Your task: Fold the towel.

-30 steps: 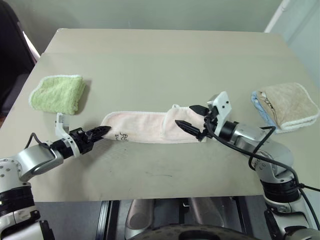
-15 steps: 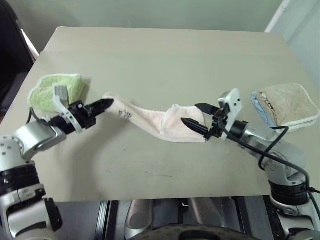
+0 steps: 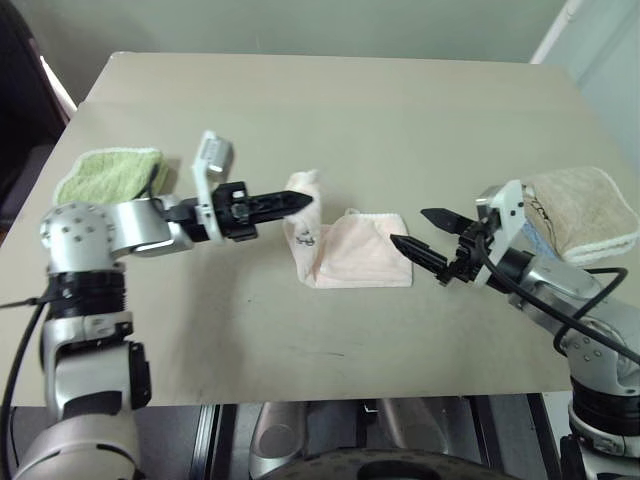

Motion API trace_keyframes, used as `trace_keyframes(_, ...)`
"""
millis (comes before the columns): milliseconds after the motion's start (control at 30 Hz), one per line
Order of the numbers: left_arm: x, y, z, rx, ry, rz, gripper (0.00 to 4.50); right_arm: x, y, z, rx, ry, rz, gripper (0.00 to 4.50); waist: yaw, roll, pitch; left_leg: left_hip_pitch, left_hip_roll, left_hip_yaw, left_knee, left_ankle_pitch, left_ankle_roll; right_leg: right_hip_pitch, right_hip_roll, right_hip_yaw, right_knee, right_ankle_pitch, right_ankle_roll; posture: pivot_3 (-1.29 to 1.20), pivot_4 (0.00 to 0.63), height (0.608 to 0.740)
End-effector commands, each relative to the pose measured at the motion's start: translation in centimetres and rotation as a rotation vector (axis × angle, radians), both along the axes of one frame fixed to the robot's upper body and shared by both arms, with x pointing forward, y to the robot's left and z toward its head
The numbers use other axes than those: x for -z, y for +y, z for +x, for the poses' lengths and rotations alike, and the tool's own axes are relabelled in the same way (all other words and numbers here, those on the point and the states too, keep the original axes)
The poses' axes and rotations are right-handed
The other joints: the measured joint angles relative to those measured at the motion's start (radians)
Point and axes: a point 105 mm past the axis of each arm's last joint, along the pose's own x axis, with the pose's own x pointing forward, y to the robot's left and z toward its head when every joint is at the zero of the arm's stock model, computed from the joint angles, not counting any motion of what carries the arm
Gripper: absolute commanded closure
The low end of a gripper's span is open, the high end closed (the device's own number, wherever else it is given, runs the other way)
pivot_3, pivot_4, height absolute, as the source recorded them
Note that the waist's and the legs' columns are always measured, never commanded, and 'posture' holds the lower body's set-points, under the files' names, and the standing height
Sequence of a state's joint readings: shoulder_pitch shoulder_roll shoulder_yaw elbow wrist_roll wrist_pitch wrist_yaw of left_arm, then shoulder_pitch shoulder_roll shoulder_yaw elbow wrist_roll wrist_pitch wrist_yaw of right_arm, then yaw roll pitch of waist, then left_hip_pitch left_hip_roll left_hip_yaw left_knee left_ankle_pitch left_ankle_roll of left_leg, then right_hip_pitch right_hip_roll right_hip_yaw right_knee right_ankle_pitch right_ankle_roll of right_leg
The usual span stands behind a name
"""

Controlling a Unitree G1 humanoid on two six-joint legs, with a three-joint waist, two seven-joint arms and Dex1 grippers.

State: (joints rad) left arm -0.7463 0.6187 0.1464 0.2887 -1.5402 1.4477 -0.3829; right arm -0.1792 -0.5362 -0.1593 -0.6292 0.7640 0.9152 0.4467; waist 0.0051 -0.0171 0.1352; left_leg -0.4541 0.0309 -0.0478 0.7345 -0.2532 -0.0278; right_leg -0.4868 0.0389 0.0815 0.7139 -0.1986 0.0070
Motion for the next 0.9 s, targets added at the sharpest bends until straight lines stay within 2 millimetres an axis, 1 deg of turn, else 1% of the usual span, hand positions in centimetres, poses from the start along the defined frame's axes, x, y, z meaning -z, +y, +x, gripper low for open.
trace_keyframes(33,0.1,-2.7,0.3,0.092,-0.015,0.014,4.48,-1.2,-0.8,-0.5,0.044,-0.054,-0.010,0.00,0.002,0.000,0.000,0.000,0.000,0.000,0.000,0.000,0.001,0.001,0.000,0.000,0.000,0.000,0.000,0.00,0.150,0.697)
trace_keyframes(133,1.1,-4.8,0.7,0.141,0.001,0.039,4.48,-1.2,-1.2,-0.7,0.076,-0.056,-0.015,0.00,0.005,0.000,0.000,0.000,0.000,0.000,0.000,0.001,0.005,0.003,0.000,0.001,0.000,0.001,0.002,0.00,0.150,0.697)
trace_keyframes(200,2.0,-6.1,0.6,0.182,0.007,0.063,4.48,-1.1,-1.6,-0.9,0.099,-0.056,-0.022,0.00,0.006,0.000,0.000,0.001,0.000,0.000,0.001,0.001,0.006,0.003,0.000,0.001,0.000,0.001,0.003,0.00,0.150,0.697)
trace_keyframes(267,2.6,-6.9,0.5,0.212,0.007,0.076,4.48,-1.1,-1.8,-1.0,0.116,-0.056,-0.025,0.00,0.006,0.000,0.000,0.000,0.000,0.000,0.001,0.002,0.006,0.003,0.000,0.001,0.000,0.001,0.003,0.00,0.150,0.697)
trace_keyframes(400,4.0,-9.1,1.1,0.246,-0.025,0.111,4.48,-1.0,-1.9,-1.2,0.137,-0.057,-0.023,0.00,0.009,0.000,0.001,0.001,0.000,0.000,0.001,0.002,0.007,0.004,0.000,0.001,0.000,0.001,0.005,0.00,0.150,0.697)
trace_keyframes(533,4.2,-10.1,1.5,0.268,-0.048,0.116,4.48,-1.0,-1.9,-1.3,0.145,-0.057,-0.022,0.00,0.011,-0.001,0.001,0.000,0.000,-0.001,0.001,0.002,0.008,0.005,0.000,0.001,0.000,0.001,0.006,0.00,0.150,0.697)
trace_keyframes(633,4.7,-11.4,1.5,0.310,-0.087,0.134,4.48,-0.9,-2.1,-1.5,0.161,-0.056,-0.033,0.00,0.016,-0.001,0.001,0.000,0.000,-0.001,0.001,0.002,0.009,0.005,0.000,0.001,-0.001,0.001,0.007,0.00,0.150,0.697)
trace_keyframes(700,5.1,-11.7,1.4,0.332,-0.106,0.152,4.48,-0.9,-2.2,-1.5,0.166,-0.058,-0.034,0.00,0.019,-0.001,0.001,0.000,-0.001,0.000,0.002,0.001,0.010,0.006,-0.001,0.001,-0.001,0.001,0.009,0.00,0.150,0.697)
trace_keyframes(867,5.6,-12.5,0.4,0.400,-0.152,0.147,4.48,-0.8,-2.3,-1.7,0.173,-0.056,-0.059,0.00,0.021,-0.001,0.001,0.000,-0.002,0.001,0.002,0.000,0.012,0.007,-0.003,0.001,-0.003,0.000,0.012,0.00,0.150,0.697)
trace_keyframes(900,5.7,-12.6,0.4,0.404,-0.152,0.145,4.25,-0.8,-2.4,-1.7,0.177,-0.058,-0.061,0.00,0.022,-0.001,0.001,0.000,-0.002,0.001,0.002,0.000,0.013,0.007,-0.003,0.001,-0.003,0.000,0.012,0.00,0.150,0.697)
